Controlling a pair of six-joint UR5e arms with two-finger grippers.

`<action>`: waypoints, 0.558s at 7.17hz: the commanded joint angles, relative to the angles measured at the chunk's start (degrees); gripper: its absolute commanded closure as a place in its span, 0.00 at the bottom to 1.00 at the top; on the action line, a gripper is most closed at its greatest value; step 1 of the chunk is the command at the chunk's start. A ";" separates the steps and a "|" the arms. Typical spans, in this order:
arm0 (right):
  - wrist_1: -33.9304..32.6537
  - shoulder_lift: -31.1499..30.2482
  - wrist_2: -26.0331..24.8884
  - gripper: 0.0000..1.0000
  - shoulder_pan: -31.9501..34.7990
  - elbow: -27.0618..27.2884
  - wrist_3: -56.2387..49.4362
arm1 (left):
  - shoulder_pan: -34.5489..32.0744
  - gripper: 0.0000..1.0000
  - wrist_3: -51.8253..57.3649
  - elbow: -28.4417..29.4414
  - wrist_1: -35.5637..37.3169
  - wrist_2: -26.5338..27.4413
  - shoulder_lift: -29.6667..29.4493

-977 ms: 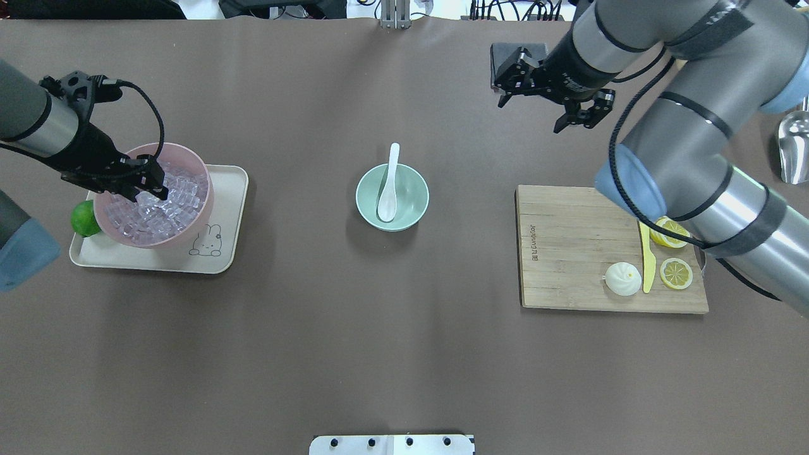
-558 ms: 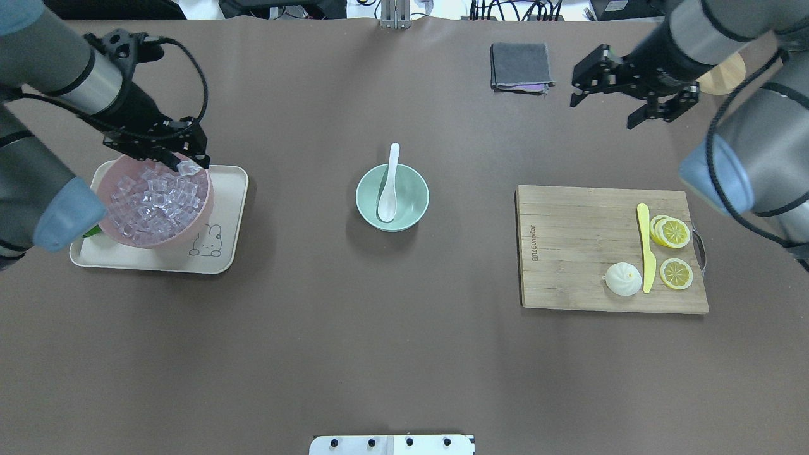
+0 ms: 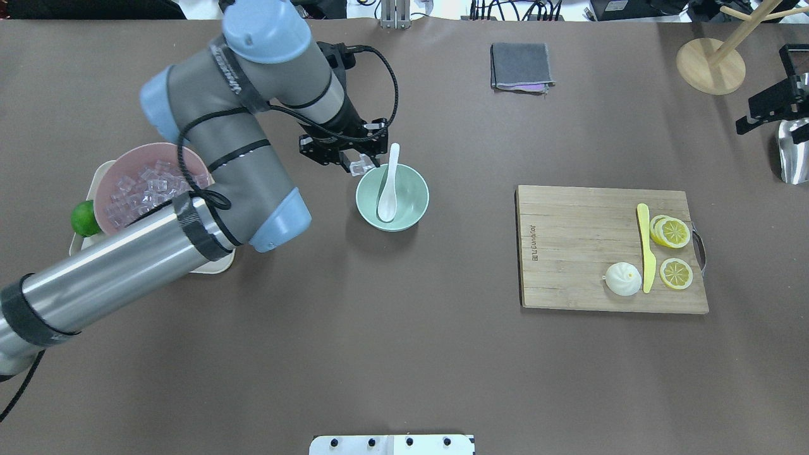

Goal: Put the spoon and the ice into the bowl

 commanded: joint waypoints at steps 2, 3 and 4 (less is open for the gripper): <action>0.00 -2.41 0.56 0.00 1.91 0.20 -2.78 | 2.60 0.02 -2.02 2.74 -4.82 4.64 -1.14; 0.00 -2.41 1.00 0.00 2.34 0.12 -3.04 | 2.42 0.02 -1.75 -3.53 -4.47 4.29 4.09; 0.00 -2.50 1.09 0.00 2.96 0.03 -4.78 | 1.03 0.02 1.30 -11.08 -4.12 2.81 11.45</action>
